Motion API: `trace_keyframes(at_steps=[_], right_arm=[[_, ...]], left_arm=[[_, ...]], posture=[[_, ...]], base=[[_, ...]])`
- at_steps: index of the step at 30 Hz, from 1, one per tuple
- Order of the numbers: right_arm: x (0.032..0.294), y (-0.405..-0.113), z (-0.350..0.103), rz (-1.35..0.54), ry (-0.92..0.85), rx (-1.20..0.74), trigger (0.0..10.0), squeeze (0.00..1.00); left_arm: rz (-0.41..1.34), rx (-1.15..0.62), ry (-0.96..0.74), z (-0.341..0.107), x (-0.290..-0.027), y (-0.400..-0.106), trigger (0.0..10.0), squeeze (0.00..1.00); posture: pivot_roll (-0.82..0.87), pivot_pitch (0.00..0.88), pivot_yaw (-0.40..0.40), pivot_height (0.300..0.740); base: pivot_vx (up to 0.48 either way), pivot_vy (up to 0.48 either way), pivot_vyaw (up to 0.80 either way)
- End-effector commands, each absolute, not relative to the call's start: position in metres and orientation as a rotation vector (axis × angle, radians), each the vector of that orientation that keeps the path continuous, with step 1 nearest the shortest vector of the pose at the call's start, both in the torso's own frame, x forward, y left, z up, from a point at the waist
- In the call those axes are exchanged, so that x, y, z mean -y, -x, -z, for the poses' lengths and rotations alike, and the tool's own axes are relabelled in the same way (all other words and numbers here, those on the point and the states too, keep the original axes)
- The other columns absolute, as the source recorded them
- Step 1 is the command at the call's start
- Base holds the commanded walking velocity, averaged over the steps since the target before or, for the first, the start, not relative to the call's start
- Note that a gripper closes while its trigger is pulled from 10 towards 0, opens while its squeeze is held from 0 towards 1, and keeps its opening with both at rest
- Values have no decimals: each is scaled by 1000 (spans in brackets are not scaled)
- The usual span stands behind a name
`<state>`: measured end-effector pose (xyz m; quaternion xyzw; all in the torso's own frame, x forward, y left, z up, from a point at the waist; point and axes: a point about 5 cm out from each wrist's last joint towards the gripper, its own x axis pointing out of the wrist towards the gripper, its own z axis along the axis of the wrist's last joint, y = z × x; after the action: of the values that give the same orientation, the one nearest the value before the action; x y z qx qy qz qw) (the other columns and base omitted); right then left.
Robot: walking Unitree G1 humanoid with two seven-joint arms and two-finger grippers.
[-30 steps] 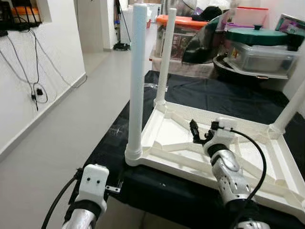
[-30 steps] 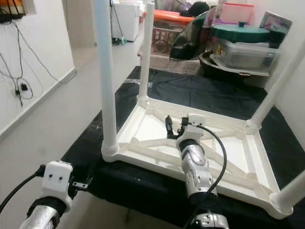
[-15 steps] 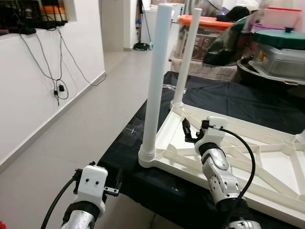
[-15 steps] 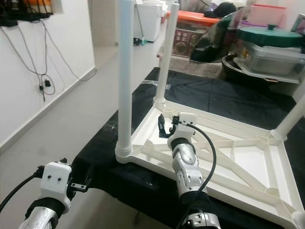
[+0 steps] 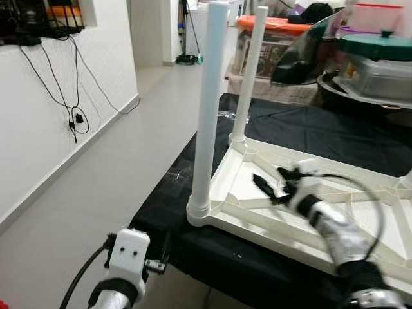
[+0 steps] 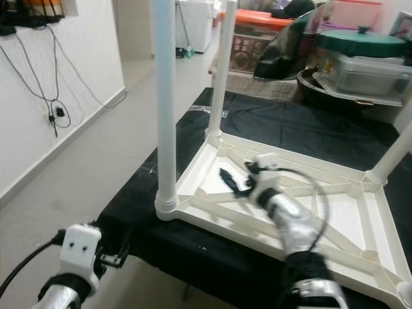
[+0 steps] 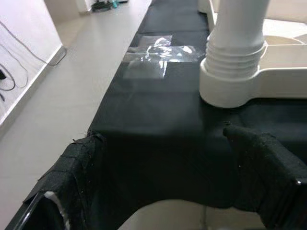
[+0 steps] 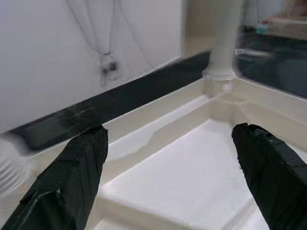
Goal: Building children table
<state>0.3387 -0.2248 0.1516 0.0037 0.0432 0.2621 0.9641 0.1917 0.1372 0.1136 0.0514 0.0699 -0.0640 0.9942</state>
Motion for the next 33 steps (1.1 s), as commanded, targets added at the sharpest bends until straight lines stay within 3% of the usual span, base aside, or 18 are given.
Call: trace_keyframes(at_steps=[1,3,4,5,10,13,22,33], right_arm=[[216,-329,-148,-718,9,-139,10000,0],[216,-329,-148,-718,9,-139,10000,0],[213,-316,-149,-918,7,-173,10000,0],[210,-313,-151,-979,-4,-173,10000,0],[201,-316,-158,-1027,-26,-146,10000,0],[169,-329,-171,-1112,-74,-73,10000,0],[148,-334,-176,-1182,-97,-43,10000,0],[95,-339,-181,-1258,-178,9,10000,0]], left_arm=[[167,-150,-99,-113,-132,-189,10000,0],[167,-150,-99,-113,-132,-189,10000,0],[184,-153,-102,-114,-130,-186,10000,0],[188,-155,-101,-114,-129,-185,10000,0],[190,-157,-99,-114,-129,-184,10000,0],[204,-154,-106,-116,-127,-181,10000,0],[220,-149,-117,-118,-125,-179,10000,0],[237,-150,-125,-118,-122,-179,10000,0]], posture=[[189,7,-89,740],[189,7,-89,740],[198,14,-94,740],[198,14,-94,740],[199,17,-97,740],[206,22,-100,740],[212,24,-106,740],[212,31,-105,740]], base=[[0,0,0],[0,0,0],[0,0,0],[0,0,0],[0,0,0],[0,0,0],[0,0,0],[0,0,0]])
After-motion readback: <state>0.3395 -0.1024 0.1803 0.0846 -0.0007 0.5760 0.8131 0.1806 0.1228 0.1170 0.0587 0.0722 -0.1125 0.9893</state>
